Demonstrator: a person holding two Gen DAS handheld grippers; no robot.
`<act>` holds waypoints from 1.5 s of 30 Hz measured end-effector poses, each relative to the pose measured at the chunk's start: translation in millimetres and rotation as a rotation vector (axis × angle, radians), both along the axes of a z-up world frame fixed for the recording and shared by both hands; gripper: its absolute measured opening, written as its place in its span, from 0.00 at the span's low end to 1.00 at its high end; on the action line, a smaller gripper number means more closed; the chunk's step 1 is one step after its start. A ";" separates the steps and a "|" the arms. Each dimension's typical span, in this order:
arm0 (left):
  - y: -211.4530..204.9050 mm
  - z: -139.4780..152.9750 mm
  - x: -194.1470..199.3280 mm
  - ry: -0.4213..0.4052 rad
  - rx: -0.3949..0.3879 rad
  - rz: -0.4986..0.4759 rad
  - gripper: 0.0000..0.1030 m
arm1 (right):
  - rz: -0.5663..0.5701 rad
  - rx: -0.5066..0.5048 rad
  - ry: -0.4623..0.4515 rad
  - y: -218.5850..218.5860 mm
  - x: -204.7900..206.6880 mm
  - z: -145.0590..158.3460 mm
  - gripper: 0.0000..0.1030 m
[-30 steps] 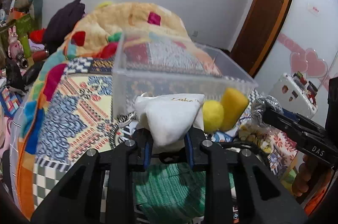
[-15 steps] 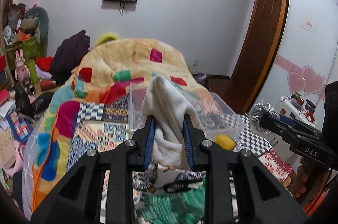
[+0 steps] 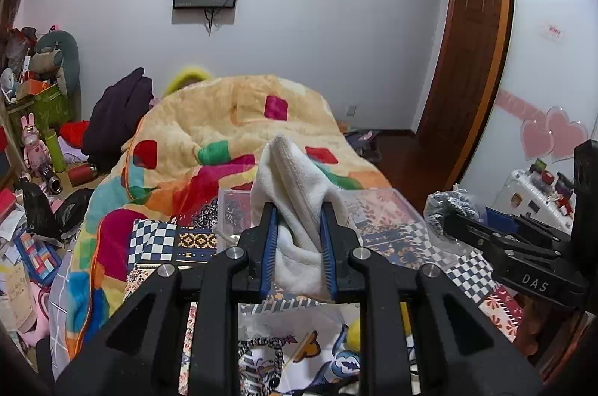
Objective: Organize soft objects
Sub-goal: 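Lower the white pouch into the box with the left while the right drops the mesh bag in, then grasp the yellow ball with the left gripper while the right grasps the yellow-green sponge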
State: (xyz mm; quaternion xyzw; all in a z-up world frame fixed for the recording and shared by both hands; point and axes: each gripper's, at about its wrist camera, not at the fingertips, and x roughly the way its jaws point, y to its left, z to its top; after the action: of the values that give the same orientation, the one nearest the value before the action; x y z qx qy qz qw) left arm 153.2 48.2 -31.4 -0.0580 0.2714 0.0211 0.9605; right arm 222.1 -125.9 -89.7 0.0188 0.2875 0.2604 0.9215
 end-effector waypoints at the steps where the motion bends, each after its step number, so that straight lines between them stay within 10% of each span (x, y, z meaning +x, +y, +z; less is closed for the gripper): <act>1: -0.4 -3.6 5.2 0.015 -0.001 -0.003 0.21 | 0.001 -0.006 0.009 1.1 1.7 -1.9 0.51; 19: -5.0 -58.8 48.1 0.236 0.006 -0.037 0.23 | 0.040 -0.155 0.130 25.3 28.4 -34.1 0.53; 26: -6.0 -53.6 39.3 0.213 0.002 -0.045 0.55 | 0.046 -0.143 0.114 22.2 23.4 -28.8 0.70; 45: -20.8 -22.2 -23.7 0.089 0.006 -0.084 0.86 | 0.053 -0.095 -0.014 -5.7 -27.1 -6.2 0.73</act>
State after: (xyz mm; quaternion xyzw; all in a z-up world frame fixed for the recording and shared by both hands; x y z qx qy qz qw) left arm 129.6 27.4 -53.7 -0.0425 0.3159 -0.0160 0.9477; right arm 194.9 -131.7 -96.0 -0.0344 0.2934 0.2710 0.9161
